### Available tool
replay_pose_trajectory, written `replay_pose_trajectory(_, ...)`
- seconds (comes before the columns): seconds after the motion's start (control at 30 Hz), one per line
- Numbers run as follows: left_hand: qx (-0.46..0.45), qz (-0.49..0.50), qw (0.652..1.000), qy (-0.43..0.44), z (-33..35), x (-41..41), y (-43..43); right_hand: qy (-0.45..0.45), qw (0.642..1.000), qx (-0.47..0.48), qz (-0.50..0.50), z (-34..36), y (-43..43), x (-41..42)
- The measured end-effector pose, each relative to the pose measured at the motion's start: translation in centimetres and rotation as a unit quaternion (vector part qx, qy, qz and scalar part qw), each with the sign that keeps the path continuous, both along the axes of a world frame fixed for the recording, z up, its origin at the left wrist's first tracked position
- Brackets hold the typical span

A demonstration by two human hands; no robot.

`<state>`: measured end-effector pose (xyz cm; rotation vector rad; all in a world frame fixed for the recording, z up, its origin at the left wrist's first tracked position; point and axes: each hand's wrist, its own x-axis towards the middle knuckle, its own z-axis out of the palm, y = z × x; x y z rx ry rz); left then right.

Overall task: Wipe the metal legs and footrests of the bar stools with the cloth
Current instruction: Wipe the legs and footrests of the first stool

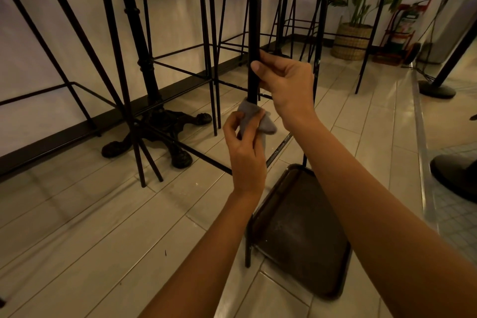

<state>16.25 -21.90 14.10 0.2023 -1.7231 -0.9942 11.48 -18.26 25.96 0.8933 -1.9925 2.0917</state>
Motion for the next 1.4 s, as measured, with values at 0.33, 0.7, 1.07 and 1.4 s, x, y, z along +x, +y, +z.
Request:
replay_pose_trajectory(0.33,-0.029,0.035,0.999,-0.017,-4.0,0.7,0.3,-0.002,1.0,-0.007,0.01,-0.1,0.0,-0.1)
replay_pose_trajectory(0.7,0.003,0.019,0.996,-0.082,-6.6,2.7,1.0,-0.004,1.0,-0.025,-0.003,-0.6,-0.2,0.4)
replay_pose_trajectory(1.07,0.021,0.037,0.997,-0.065,-5.9,2.0,1.0,-0.001,0.999,-0.043,-0.008,-1.0,-0.4,0.5)
replay_pose_trajectory(1.4,0.016,0.031,0.998,-0.056,-5.3,1.7,0.6,0.011,0.999,-0.042,-0.013,-1.1,-0.4,0.3)
